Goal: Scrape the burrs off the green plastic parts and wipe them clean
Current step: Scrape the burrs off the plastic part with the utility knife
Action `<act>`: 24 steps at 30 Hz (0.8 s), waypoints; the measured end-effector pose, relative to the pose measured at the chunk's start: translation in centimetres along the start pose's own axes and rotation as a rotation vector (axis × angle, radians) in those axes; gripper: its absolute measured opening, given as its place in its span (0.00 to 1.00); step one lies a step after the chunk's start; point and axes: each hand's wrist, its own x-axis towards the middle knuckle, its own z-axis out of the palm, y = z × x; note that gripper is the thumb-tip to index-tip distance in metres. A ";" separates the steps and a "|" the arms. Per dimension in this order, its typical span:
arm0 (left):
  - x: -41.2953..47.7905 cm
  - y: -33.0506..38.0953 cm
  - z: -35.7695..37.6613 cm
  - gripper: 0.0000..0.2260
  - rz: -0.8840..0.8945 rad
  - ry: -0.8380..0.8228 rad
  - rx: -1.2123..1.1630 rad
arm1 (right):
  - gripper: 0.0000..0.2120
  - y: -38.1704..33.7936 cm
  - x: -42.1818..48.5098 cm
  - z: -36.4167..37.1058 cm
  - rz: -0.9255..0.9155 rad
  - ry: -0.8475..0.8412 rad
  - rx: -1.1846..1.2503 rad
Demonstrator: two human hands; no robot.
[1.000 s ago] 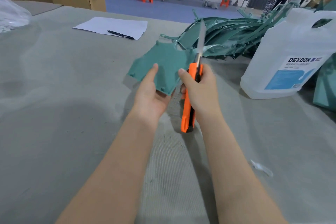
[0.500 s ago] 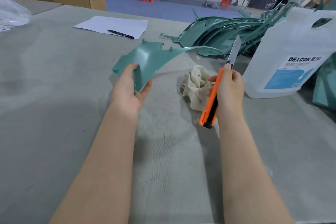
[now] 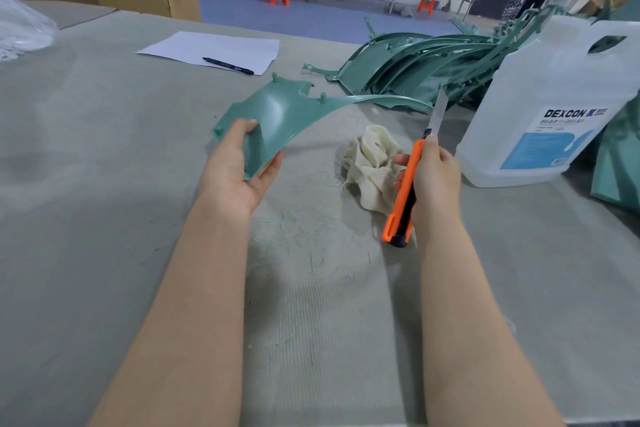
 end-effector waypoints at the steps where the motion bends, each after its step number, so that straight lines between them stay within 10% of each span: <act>1: 0.0 0.0 0.0 0.06 0.002 0.000 0.008 | 0.15 0.0 0.0 0.0 0.004 0.000 0.003; 24: -0.3 0.3 0.1 0.05 -0.026 -0.011 0.044 | 0.14 -0.4 -0.8 0.0 -0.012 -0.036 0.085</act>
